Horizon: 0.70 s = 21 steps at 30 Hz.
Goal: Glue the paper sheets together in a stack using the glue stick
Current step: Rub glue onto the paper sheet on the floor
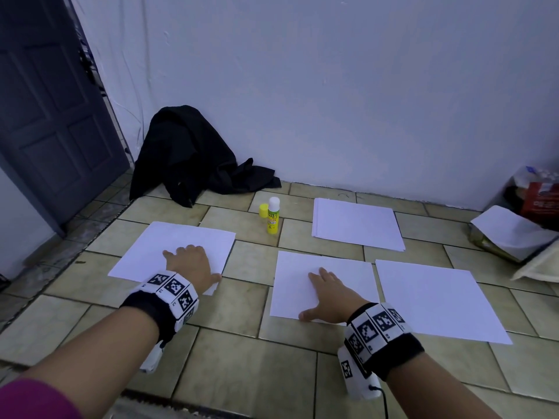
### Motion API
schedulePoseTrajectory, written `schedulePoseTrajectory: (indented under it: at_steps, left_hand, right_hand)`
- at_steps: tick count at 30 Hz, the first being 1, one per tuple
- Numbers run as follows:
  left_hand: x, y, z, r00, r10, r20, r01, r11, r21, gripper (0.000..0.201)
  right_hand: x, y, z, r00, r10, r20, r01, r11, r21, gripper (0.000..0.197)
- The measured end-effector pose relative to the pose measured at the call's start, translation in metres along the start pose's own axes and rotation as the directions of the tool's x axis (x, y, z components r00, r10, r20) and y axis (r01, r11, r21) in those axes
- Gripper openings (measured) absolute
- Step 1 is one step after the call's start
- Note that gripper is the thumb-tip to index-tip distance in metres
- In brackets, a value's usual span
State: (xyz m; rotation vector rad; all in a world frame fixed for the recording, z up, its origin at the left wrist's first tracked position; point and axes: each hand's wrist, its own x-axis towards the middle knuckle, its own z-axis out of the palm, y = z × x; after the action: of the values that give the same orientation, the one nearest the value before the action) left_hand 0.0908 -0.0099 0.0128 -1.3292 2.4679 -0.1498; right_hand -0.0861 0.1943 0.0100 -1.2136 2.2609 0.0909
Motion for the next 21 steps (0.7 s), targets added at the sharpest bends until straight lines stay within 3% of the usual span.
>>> schedulePoseTrajectory:
  at_steps: [3,9,11,13,16,18,21]
  left_hand:
    - [0.002,0.007,0.003,0.993,0.118,-0.025,-0.120,0.987,-0.107,0.062]
    - [-0.004,0.019,-0.012,0.994,0.093,0.063,-0.089,0.994,-0.059,0.045]
    - [-0.005,0.025,-0.016,0.985,0.171,0.028,-0.168,0.983,-0.074,0.049]
    - [-0.010,0.037,-0.020,0.942,0.332,-0.052,-0.336,0.925,-0.176,0.052]
    - [-0.027,0.065,-0.025,0.816,0.562,-0.133,-0.575,0.769,-0.280,0.055]
    - [-0.037,0.082,-0.023,0.767,0.637,-0.077,-0.625,0.714,-0.315,0.070]
    - [-0.039,0.095,-0.020,0.757,0.653,-0.009,-0.630,0.726,-0.274,0.073]
  right_hand:
    - [0.000,0.000,0.000,1.000,-0.003,0.000,0.003,1.000,0.000,0.100]
    - [0.003,0.000,-0.002,1.000,0.001,-0.011,-0.001,1.000,0.023,0.097]
    - [0.004,-0.001,-0.002,1.000,0.003,-0.012,-0.003,1.000,0.020,0.095]
    - [0.005,-0.002,-0.003,1.000,0.004,-0.020,-0.003,1.000,0.012,0.090]
    - [0.005,-0.005,-0.005,0.999,0.001,-0.044,-0.001,1.000,0.003,0.081]
    - [0.007,-0.006,-0.008,0.999,0.001,-0.046,0.000,1.000,0.007,0.076]
    - [0.009,-0.005,-0.013,0.999,0.008,-0.052,-0.006,0.999,0.036,0.068]
